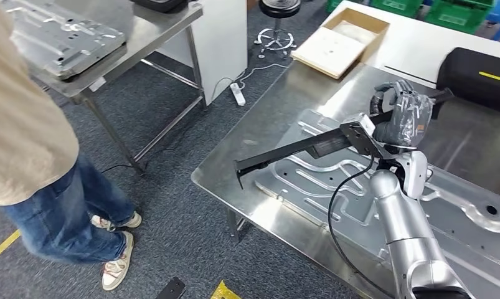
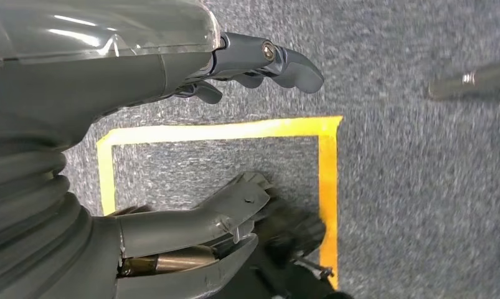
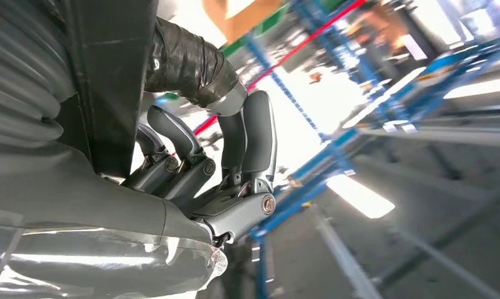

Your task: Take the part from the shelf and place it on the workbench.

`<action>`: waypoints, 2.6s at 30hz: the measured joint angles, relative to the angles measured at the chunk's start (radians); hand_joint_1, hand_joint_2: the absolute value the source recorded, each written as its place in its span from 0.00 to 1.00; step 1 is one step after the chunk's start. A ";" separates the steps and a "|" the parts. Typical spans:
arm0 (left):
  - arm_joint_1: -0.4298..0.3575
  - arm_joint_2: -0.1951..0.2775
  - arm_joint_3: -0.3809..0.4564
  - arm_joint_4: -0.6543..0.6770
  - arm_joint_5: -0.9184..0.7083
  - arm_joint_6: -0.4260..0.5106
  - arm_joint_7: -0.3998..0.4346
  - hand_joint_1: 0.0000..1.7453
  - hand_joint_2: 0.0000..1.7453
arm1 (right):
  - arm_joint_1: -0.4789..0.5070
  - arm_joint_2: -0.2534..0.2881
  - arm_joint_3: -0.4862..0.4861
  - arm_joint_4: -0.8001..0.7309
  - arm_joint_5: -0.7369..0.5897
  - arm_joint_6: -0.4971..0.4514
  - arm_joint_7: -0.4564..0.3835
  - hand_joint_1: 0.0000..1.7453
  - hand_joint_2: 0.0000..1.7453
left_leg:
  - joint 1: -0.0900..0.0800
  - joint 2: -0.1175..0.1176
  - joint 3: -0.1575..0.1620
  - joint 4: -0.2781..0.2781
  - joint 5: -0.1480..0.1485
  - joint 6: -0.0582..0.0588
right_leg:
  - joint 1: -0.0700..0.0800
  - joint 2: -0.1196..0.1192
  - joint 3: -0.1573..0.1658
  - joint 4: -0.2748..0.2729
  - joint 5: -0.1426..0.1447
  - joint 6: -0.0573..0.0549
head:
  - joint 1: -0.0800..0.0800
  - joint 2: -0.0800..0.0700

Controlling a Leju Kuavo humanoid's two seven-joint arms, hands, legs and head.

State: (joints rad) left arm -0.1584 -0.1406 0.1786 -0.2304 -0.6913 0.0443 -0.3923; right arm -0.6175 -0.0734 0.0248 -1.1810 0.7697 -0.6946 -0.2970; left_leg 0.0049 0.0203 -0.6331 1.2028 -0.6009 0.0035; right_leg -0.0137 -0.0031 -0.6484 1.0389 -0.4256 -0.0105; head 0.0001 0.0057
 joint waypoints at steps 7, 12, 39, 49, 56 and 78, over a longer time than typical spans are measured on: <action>0.001 0.002 0.000 0.000 -0.003 -0.001 0.001 0.00 1.00 | 0.007 0.000 -0.049 0.046 0.025 -0.001 0.013 1.00 1.00 | 0.003 -0.077 0.046 -0.115 0.108 0.015 | 0.000 0.094 -0.008 0.012 0.004 0.005 | 0.000 0.000; -0.003 0.003 0.001 0.000 -0.010 -0.002 0.003 0.00 1.00 | 0.014 -0.010 -0.097 0.077 0.025 -0.004 0.008 1.00 1.00 | 0.004 -0.066 0.066 -0.178 0.125 0.033 | -0.008 0.113 -0.029 0.011 0.015 0.039 | 0.002 0.000; 0.002 0.007 0.022 0.000 0.005 -0.035 -0.021 0.00 1.00 | -0.024 -0.014 -0.218 0.255 -0.207 0.091 0.026 1.00 1.00 | -0.004 -0.018 0.062 -0.153 0.108 0.018 | 0.010 0.013 -0.001 0.016 0.001 0.009 | 0.005 0.000; 0.010 0.020 0.027 0.000 0.009 -0.043 -0.040 0.00 1.00 | -0.088 -0.046 -0.258 0.407 -0.422 0.223 0.047 0.00 0.00 | -0.004 0.002 0.057 -0.179 0.140 0.053 | 0.007 0.011 -0.094 0.254 -0.119 0.045 | 0.006 0.000; 0.009 0.024 0.033 0.000 0.011 -0.043 -0.050 0.00 0.00 | -0.134 -0.066 -0.266 0.469 -0.465 0.269 0.058 0.00 1.00 | -0.004 0.014 0.060 -0.181 0.146 0.030 | 0.024 0.006 0.062 -0.020 -0.023 0.012 | 0.006 0.000; 0.019 0.048 0.050 0.000 0.006 -0.051 -0.069 0.00 0.00 | -0.427 -0.284 -0.026 0.799 -0.214 0.878 0.413 0.00 1.00 | 0.006 -0.029 0.080 -0.180 0.128 0.052 | -0.004 0.008 -0.080 0.232 -0.126 0.054 | 0.009 0.000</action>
State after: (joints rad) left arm -0.1395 -0.0923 0.2287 -0.2302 -0.6857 -0.0066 -0.4618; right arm -1.0441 -0.3572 -0.0014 -0.3823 0.5555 0.1838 0.1164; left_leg 0.0106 -0.0086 -0.5527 1.0228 -0.4724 0.0558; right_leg -0.0176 0.0049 -0.7280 1.2705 -0.5512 0.0434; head 0.0091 0.0057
